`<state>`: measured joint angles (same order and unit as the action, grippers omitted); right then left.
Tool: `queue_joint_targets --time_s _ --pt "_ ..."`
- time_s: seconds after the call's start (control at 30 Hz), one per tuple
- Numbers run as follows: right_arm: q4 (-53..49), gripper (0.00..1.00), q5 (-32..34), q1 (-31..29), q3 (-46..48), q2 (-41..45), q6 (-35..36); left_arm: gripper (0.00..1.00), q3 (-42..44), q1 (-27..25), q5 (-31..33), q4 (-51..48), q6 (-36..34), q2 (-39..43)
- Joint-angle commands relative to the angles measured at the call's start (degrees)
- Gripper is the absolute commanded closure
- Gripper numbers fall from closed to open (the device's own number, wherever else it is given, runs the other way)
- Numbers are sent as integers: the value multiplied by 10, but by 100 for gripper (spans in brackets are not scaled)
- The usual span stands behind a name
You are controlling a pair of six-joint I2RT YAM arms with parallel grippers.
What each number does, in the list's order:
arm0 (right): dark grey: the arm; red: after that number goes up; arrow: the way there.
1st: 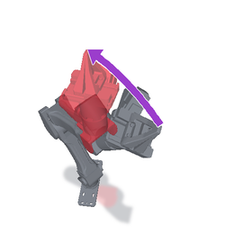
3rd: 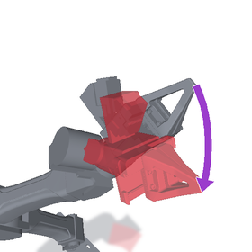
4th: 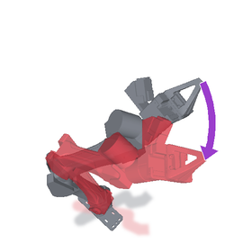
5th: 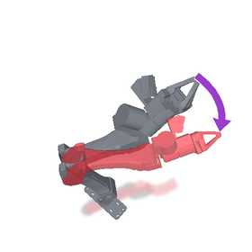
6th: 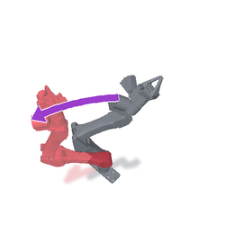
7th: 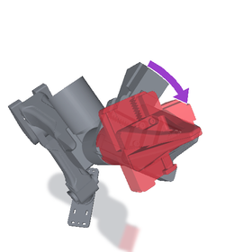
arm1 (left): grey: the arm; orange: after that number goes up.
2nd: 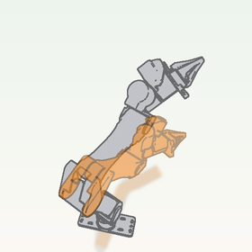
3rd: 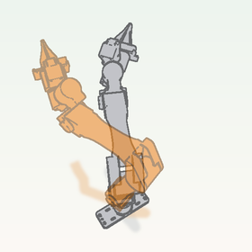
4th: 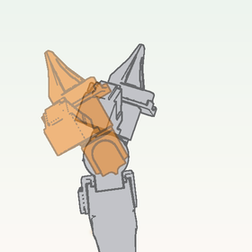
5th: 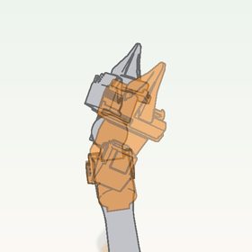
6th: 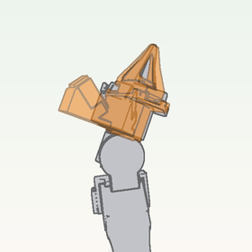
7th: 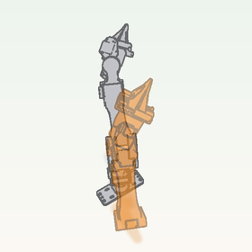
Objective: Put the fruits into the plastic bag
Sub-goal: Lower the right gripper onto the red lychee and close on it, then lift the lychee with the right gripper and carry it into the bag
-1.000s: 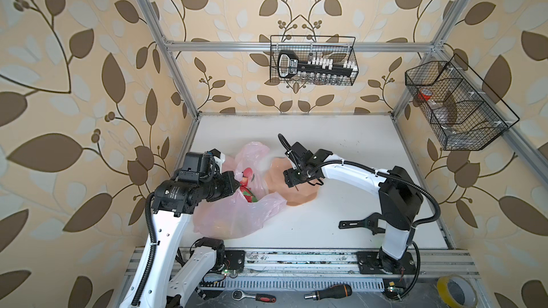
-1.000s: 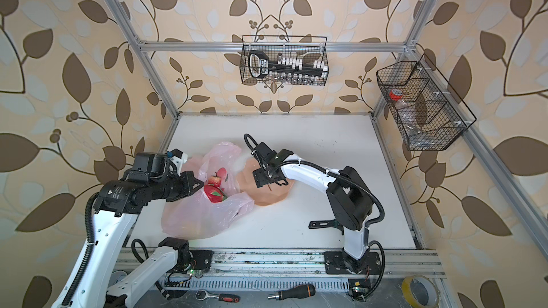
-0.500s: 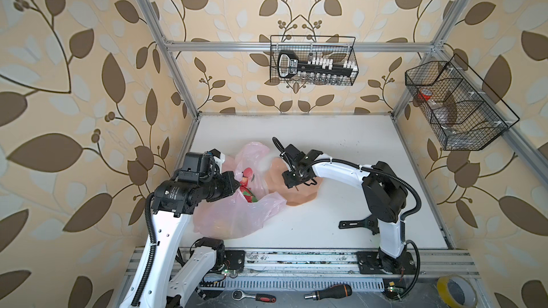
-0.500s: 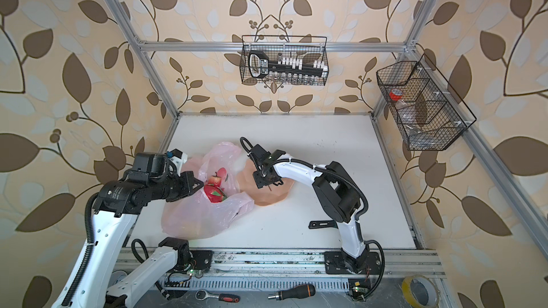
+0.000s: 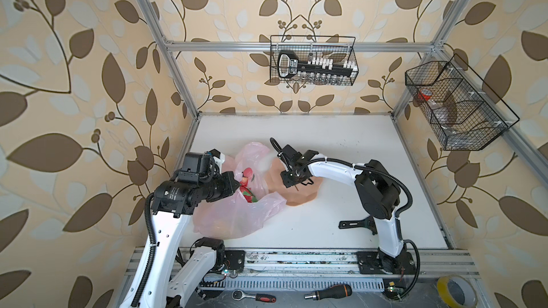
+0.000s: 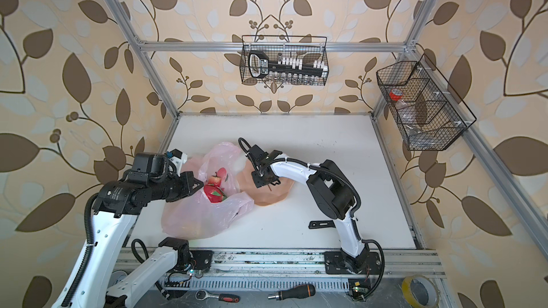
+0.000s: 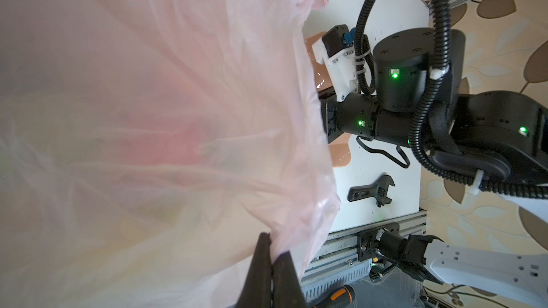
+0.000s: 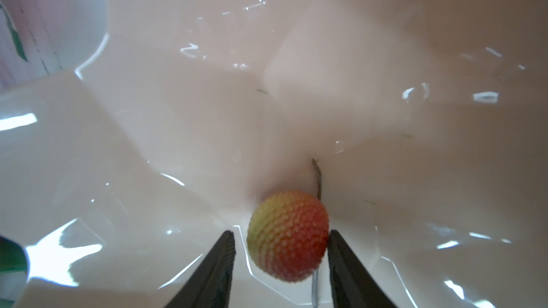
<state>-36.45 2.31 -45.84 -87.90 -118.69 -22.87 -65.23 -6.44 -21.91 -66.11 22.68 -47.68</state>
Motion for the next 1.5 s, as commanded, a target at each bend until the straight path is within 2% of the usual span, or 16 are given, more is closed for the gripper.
queue_joint_targets --time_s 0.0,0.67,0.83,1.03,1.47 --pt "-4 49 -6 0 -23 -17 10 100 5 -4 2 -8 -6 7" --pt "-13 60 2 0 -20 -20 19 100 9 -4 1 -8 -4 10" --pt "-14 65 3 0 -20 -5 16 100 10 -4 2 -8 -4 10" --pt "-19 67 0 4 -21 31 13 100 10 -4 0 -5 -4 10" --pt "34 68 -91 46 20 139 -38 100 10 -5 -2 2 -4 2"
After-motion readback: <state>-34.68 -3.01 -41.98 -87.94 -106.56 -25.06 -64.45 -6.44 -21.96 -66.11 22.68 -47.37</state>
